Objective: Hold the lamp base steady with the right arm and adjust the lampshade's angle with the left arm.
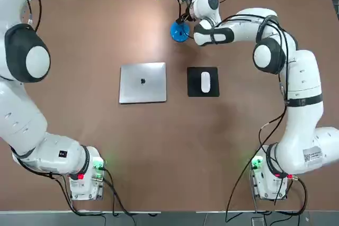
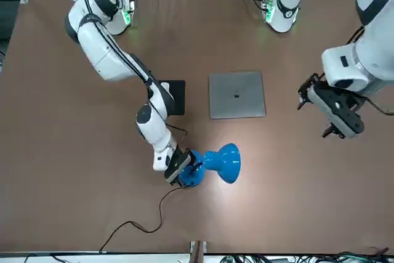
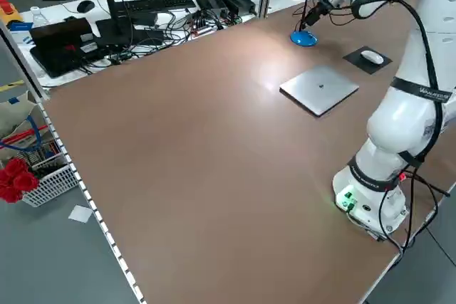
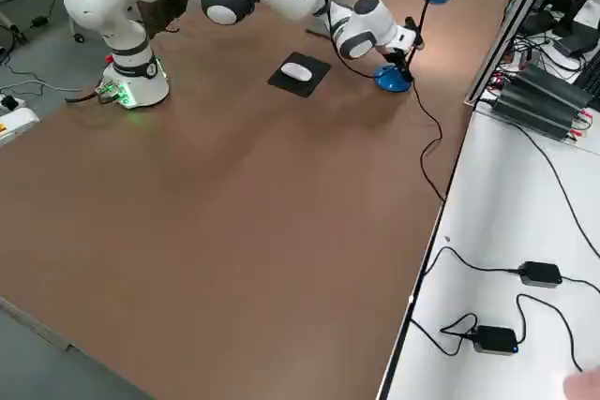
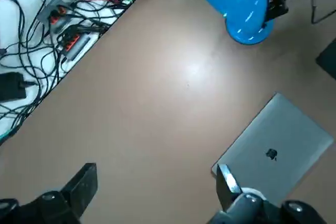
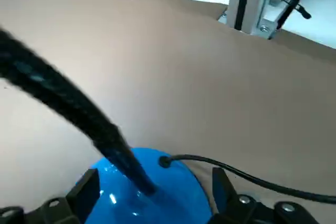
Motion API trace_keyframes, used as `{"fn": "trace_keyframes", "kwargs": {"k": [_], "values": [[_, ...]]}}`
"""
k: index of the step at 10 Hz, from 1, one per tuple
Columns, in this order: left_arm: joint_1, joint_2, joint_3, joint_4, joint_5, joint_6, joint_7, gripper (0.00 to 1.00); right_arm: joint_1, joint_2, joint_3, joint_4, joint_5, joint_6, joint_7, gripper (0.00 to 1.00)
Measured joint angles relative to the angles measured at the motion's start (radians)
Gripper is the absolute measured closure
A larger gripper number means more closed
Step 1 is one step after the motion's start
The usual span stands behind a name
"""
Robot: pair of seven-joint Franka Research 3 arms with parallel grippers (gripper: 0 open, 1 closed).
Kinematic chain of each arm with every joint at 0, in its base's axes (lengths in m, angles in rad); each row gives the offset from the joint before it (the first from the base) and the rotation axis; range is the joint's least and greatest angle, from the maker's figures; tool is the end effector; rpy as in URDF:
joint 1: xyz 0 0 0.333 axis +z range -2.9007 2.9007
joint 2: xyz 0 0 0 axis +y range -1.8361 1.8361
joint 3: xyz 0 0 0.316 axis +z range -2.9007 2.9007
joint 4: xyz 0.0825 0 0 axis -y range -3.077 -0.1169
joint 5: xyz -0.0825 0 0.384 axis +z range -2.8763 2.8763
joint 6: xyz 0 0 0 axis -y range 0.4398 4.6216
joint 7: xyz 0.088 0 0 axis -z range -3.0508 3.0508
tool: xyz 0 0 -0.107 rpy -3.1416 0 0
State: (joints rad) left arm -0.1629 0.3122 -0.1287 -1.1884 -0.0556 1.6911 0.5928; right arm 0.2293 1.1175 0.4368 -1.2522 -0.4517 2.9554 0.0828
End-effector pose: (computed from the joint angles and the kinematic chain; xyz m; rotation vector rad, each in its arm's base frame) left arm 0.6339 -0.1793 0.6309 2.7741 -1.2943 0.3152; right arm 0.6728 0.4091 0.1892 -2.5564 -0.8412 -0.8659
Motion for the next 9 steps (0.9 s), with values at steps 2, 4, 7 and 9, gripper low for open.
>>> {"fn": "trace_keyframes", "kwargs": {"k": [2, 4, 7, 9], "values": [[-0.023, 0.005, -0.011, 0.0, -0.08, 0.051, 0.016, 0.0, 0.006, 0.005, -0.001, 0.0, 0.0, 0.012, 0.0, 0.23], [-0.029, 0.032, -0.031, 0.0, -0.152, 0.127, 0.068, 0.0, 0.007, 0.015, -0.003, 0.0, 0.0, 0.024, 0.0, 0.51], [-0.06, 0.092, -0.056, 0.0, -0.17, 0.27, 0.275, 0.0, 0.011, 0.025, -0.005, 0.0, 0.0, 0.051, 0.0, 0.65], [-0.061, 0.145, -0.085, 0.0, -0.205, 0.318, 0.401, 0.0, 0.011, 0.025, -0.011, 0.001, 0.0, 0.054, 0.0, 0.78]]}}
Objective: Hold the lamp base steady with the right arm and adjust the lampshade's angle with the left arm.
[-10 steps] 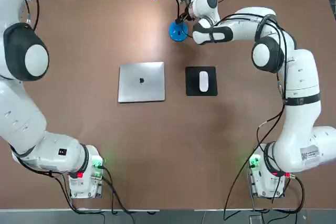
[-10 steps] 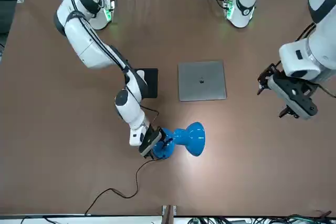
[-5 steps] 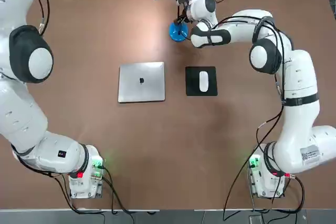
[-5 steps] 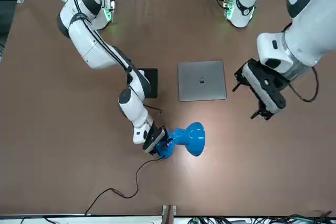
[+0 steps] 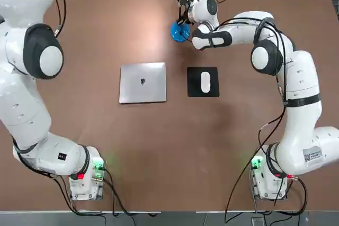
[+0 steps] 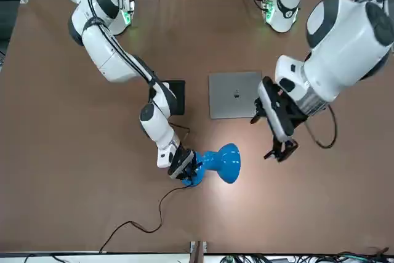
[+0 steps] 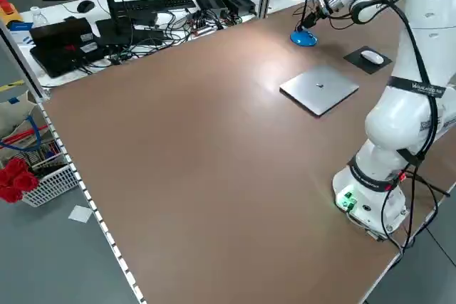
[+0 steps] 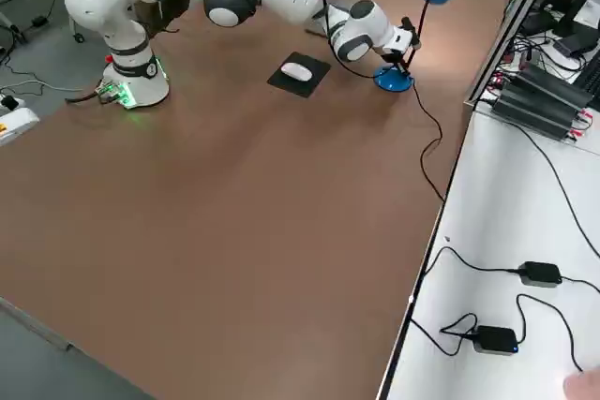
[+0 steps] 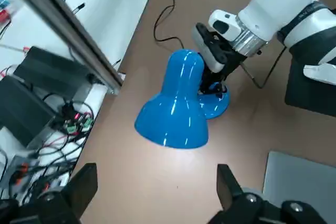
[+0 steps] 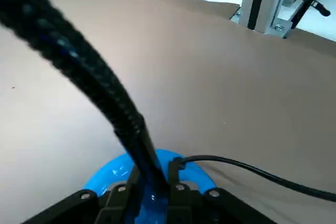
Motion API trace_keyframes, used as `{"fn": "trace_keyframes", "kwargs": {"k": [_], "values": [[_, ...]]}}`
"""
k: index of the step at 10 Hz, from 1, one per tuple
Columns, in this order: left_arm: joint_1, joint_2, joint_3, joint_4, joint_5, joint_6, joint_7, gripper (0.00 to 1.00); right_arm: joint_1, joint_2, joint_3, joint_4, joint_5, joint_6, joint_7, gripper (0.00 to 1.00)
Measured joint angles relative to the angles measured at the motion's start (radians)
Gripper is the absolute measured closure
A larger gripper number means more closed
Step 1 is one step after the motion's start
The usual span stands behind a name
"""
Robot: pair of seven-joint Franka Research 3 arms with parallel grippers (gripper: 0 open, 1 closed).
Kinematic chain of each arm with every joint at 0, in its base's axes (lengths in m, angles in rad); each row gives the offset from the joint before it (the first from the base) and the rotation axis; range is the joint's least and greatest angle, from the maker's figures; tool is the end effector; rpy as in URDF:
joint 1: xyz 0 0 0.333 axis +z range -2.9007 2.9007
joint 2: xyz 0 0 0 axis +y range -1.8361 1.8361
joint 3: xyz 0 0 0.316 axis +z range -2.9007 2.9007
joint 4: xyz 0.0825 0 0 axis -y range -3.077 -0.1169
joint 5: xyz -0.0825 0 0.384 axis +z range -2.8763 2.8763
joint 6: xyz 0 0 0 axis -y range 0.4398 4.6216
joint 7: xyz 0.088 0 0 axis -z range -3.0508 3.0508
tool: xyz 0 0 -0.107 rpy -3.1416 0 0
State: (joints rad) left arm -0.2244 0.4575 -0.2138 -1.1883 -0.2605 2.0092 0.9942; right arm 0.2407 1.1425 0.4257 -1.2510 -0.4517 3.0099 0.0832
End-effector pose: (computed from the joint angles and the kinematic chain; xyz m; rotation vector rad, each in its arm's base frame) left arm 0.6622 -0.2852 0.5737 2.2394 -1.7494 0.6548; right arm 0.6683 0.4117 0.1760 -2.5313 -0.8366 -0.8950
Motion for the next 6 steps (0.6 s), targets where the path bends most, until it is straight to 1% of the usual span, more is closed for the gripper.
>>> {"fn": "trace_keyframes", "kwargs": {"k": [2, 3, 4, 6], "values": [[0.0, 0.05, -0.044, 0.004, -0.008, 0.011, 0.047, 0.0, 0.001, 0.001, -0.007, 0.0, 0.0, 0.007, 0.0, 0.8], [0.0, 0.083, -0.064, 0.015, -0.02, 0.026, 0.066, 0.0, 0.003, 0.001, -0.008, 0.0, 0.0, 0.008, 0.0, 0.82], [0.0, 0.121, -0.079, 0.037, -0.03, 0.042, 0.093, 0.0, 0.004, 0.001, -0.009, 0.0, 0.0, 0.009, 0.0, 0.85], [-0.003, 0.196, -0.102, 0.1, -0.035, 0.053, 0.164, 0.0, 0.008, 0.001, -0.015, 0.0, 0.0, 0.014, 0.0, 0.85]]}}
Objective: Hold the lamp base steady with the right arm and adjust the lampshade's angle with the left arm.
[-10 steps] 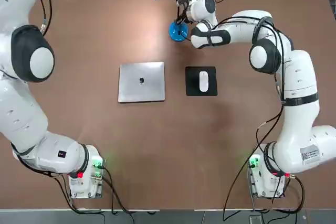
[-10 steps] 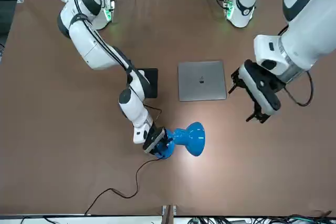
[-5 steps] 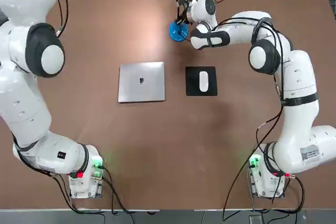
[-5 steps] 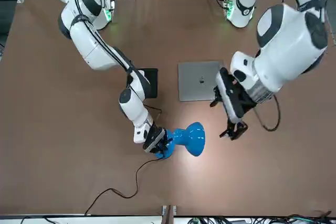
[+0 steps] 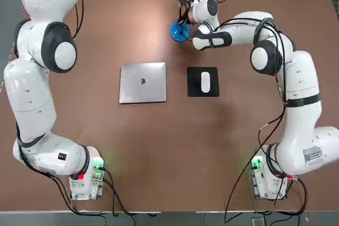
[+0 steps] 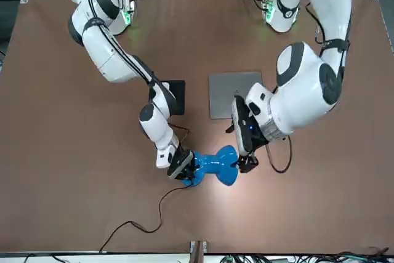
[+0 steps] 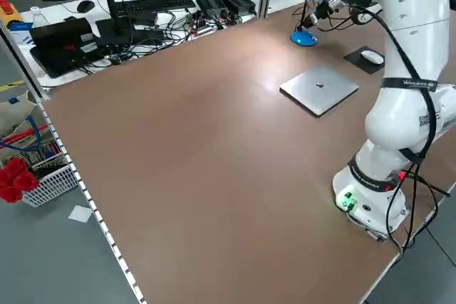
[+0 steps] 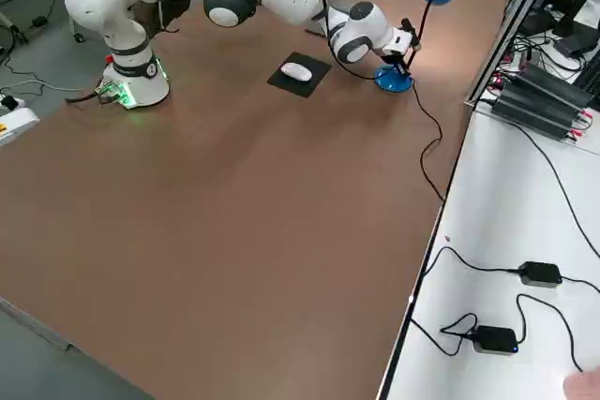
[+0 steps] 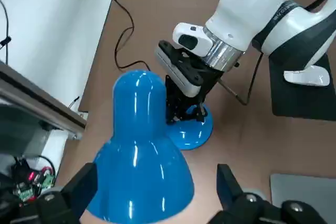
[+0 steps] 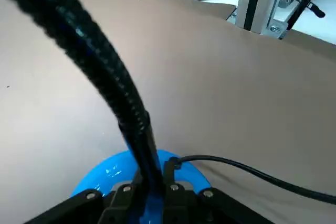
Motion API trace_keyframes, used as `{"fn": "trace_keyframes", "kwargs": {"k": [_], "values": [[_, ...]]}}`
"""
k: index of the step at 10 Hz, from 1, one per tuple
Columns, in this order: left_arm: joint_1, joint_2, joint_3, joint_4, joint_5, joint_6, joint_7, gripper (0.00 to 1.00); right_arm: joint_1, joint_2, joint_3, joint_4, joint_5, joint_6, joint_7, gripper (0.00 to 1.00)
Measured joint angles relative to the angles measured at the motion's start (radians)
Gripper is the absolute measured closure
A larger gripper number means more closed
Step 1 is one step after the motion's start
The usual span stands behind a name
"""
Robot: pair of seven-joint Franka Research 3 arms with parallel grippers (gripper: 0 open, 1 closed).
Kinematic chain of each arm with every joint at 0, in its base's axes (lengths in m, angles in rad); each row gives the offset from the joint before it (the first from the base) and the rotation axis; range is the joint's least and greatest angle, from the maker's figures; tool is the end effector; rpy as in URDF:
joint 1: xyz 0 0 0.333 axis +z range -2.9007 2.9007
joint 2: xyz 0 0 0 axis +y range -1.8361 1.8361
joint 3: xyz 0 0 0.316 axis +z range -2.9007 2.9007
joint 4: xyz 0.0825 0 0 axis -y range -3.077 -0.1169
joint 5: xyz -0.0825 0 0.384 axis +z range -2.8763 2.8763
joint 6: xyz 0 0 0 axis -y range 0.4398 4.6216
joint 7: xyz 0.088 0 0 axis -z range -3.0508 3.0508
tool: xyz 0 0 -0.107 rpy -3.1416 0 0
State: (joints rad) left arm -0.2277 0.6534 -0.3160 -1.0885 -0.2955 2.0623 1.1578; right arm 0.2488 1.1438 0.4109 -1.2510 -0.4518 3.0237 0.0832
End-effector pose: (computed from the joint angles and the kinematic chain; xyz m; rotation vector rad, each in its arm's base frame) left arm 0.6843 -0.3399 0.4967 1.9907 -1.8730 0.6614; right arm 0.6681 0.4111 0.1737 -2.5309 -0.8446 -0.9101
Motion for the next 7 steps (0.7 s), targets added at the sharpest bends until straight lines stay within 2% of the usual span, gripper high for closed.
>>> {"fn": "trace_keyframes", "kwargs": {"k": [3, 7], "values": [[-0.007, 0.023, -0.006, 0.04, 0.0, 0.002, 0.108, 0.01, 0.007, 0.0, -0.013, -0.005, 0.0, 0.024, 0.001, 0.85], [-0.02, 0.047, -0.015, 0.053, -0.075, 0.017, 0.109, 0.0, 0.011, 0.0, -0.022, -0.008, 0.0, 0.039, 0.002, 0.85]]}}
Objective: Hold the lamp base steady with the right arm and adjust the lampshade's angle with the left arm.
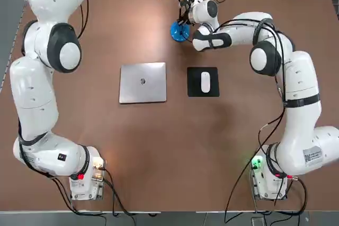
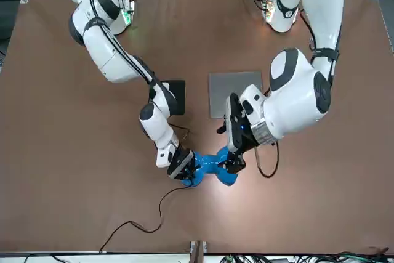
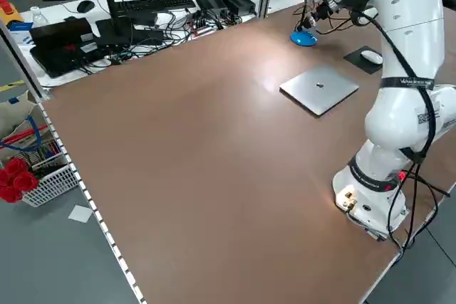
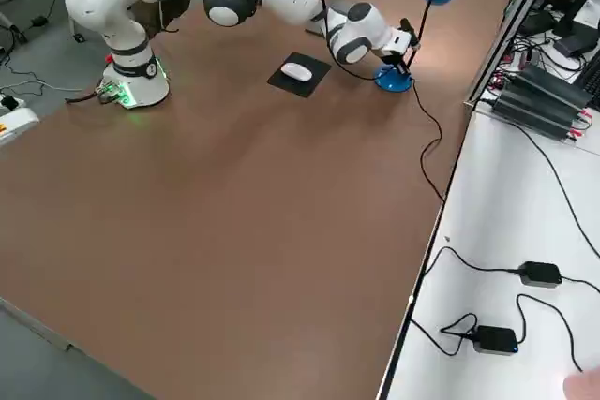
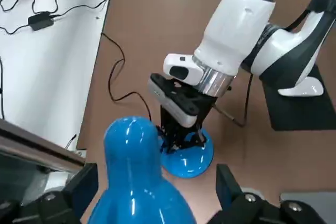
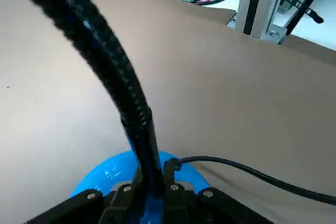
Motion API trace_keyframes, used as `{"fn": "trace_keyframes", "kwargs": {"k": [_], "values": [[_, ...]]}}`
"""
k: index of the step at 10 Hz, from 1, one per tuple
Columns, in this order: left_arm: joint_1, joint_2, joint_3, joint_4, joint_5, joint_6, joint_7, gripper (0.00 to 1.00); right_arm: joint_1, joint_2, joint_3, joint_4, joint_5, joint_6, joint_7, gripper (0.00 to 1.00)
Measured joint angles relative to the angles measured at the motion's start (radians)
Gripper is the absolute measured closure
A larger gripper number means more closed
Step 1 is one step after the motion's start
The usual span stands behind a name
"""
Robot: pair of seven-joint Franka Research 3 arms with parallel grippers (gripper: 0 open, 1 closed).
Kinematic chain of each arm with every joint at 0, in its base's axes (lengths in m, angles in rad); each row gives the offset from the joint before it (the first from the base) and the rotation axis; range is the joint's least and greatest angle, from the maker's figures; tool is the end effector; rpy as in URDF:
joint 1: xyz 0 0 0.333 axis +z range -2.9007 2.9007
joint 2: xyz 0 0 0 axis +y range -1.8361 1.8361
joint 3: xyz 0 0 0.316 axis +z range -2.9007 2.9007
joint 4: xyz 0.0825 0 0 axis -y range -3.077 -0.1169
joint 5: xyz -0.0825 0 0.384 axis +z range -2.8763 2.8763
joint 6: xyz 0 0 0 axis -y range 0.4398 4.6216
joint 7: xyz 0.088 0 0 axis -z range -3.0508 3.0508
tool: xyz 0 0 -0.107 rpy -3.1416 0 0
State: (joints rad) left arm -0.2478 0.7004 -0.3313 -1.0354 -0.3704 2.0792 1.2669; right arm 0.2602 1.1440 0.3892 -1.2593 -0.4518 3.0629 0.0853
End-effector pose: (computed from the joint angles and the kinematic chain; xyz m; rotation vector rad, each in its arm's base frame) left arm 0.6854 -0.3609 0.4936 1.8422 -1.9127 0.7415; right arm 0.6661 0.4104 0.1708 -2.5184 -0.8517 -0.9445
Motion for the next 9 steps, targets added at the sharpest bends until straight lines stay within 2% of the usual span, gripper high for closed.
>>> {"fn": "trace_keyframes", "kwargs": {"k": [3, 9], "values": [[0.0, 0.038, 0.0, 0.004, -0.001, 0.037, 0.0, 0.01, 0.002, 0.0, -0.004, -0.002, 0.0, 0.01, 0.0, 0.85], [-0.001, 0.059, -0.003, 0.006, -0.002, 0.064, 0.0, 0.0, 0.008, 0.0, -0.019, -0.012, 0.0, 0.045, 0.001, 0.85]]}}
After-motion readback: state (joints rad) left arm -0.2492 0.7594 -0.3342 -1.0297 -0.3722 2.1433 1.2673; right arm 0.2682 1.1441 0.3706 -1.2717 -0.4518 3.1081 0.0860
